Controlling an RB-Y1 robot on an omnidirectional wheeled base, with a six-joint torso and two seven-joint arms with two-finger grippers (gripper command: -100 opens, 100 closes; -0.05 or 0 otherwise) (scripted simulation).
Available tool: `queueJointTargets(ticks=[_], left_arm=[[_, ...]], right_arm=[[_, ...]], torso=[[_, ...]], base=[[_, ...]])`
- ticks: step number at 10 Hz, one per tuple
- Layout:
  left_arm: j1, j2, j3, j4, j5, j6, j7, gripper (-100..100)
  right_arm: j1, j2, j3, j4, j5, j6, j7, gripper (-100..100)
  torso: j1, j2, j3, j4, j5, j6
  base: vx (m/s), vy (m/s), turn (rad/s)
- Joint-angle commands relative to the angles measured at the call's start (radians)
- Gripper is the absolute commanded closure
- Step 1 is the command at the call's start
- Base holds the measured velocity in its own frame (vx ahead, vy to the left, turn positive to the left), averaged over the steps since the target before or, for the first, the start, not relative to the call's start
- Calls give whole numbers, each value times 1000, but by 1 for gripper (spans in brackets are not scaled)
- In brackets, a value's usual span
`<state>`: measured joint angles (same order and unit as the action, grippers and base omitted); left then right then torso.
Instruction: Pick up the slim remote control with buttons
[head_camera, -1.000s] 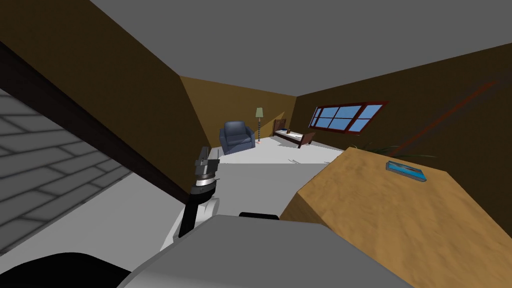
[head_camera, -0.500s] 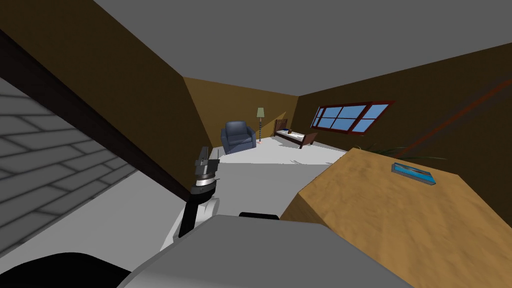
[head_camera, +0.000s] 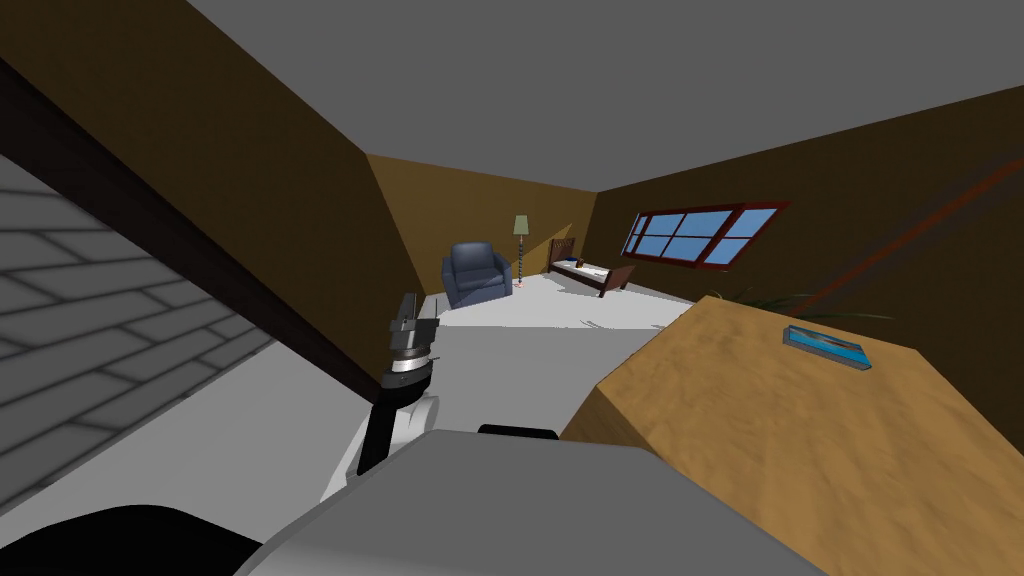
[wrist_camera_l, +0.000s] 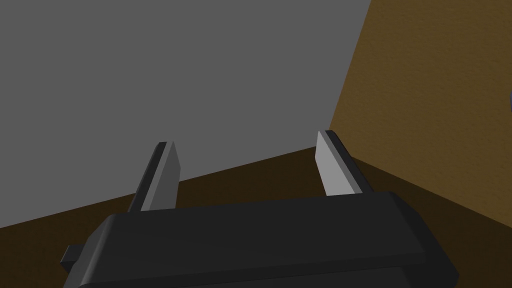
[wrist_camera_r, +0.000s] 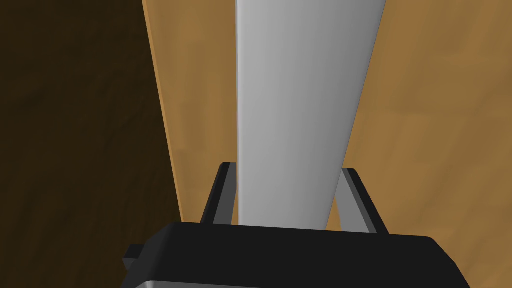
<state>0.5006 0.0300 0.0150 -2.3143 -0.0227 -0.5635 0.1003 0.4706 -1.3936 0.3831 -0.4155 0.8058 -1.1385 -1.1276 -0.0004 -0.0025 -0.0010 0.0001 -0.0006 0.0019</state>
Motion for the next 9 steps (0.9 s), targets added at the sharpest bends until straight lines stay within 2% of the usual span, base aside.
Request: queueJointTargets(ticks=[1,3,5,7,8,9], left_arm=[[0,0,0,0,0,0,0,0],[0,0,0,0,0,0,0,0],[0,0,0,0,0,0,0,0],[0,0,0,0,0,0,0,0],[0,0,0,0,0,0,0,0],[0,0,0,0,0,0,0,0]], right_arm=[[9,-23,-4,-30,2,-2,-17,100],[9,-23,-4,-30,2,-2,-17,100],[1,-57,-5,-59,13,-15,-40,100],[1,-57,-5,-59,13,-15,-40,100],[17,-60,-10,-76,6,-5,-46,100],[15,-60,-9,-74,7,-7,-45,0]], torso=[[0,0,0,0,0,0],[1,0,0,0,0,1],[1,0,0,0,1,0],[1,0,0,0,1,0],[1,0,0,0,1,-1],[1,0,0,0,1,0]], base=[[3,2,-94],[2,2,-23],[3,1,-82],[1,2,-20],[0,0,0],[0,0,0]])
